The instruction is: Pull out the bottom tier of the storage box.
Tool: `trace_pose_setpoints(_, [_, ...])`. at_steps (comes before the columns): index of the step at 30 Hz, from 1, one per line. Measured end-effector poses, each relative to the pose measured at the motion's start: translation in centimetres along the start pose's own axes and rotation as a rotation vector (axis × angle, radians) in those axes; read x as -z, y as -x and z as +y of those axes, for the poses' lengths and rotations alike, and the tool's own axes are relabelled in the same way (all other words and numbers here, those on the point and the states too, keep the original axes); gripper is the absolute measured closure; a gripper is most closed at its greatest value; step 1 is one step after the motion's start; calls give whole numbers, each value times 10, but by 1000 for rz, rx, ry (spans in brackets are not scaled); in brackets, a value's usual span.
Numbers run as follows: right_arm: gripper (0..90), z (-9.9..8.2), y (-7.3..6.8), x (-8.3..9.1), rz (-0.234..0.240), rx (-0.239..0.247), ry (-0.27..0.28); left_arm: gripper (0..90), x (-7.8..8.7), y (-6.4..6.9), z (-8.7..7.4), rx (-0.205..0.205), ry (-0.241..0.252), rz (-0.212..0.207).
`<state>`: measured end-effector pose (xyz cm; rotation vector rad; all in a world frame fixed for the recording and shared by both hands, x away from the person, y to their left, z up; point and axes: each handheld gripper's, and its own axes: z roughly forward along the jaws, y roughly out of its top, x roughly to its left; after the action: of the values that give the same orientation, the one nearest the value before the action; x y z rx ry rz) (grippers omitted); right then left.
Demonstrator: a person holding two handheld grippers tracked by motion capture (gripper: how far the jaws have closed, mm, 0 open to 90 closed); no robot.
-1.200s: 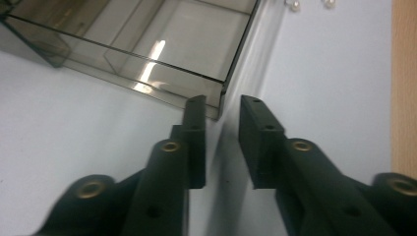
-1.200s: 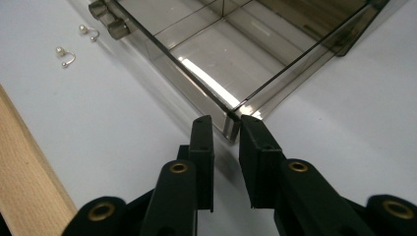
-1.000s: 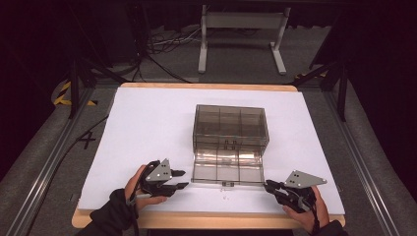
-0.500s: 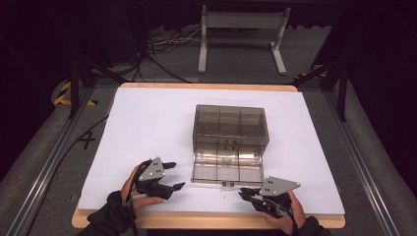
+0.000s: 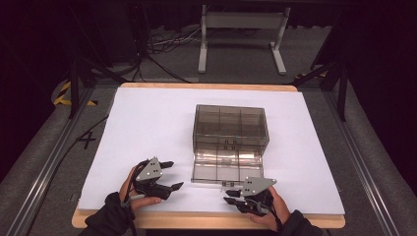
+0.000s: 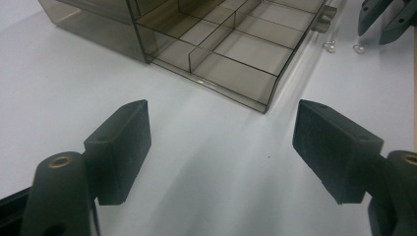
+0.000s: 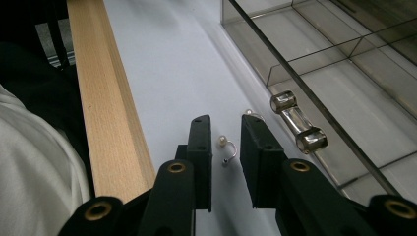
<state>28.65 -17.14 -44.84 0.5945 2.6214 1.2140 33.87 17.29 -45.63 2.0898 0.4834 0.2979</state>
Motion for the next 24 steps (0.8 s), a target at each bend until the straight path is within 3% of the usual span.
trace_pose_setpoints(8, [762,3,0,-8,3,12,-22,205,0,-2,0,12,-1,-3])
trace_pose_setpoints(11, [809,4,1,-9,-1,21,-29,199,0,-2,0,16,3,-3])
trace_pose_setpoints(16, [852,4,0,-9,-5,14,-27,197,0,-1,0,9,-4,-4])
trace_pose_setpoints(17, [900,4,1,-9,-7,11,-25,198,0,-1,0,9,-3,-5])
trace_pose_setpoints(24, [900,2,2,-8,-2,-8,-18,197,-1,-1,0,8,-4,-9])
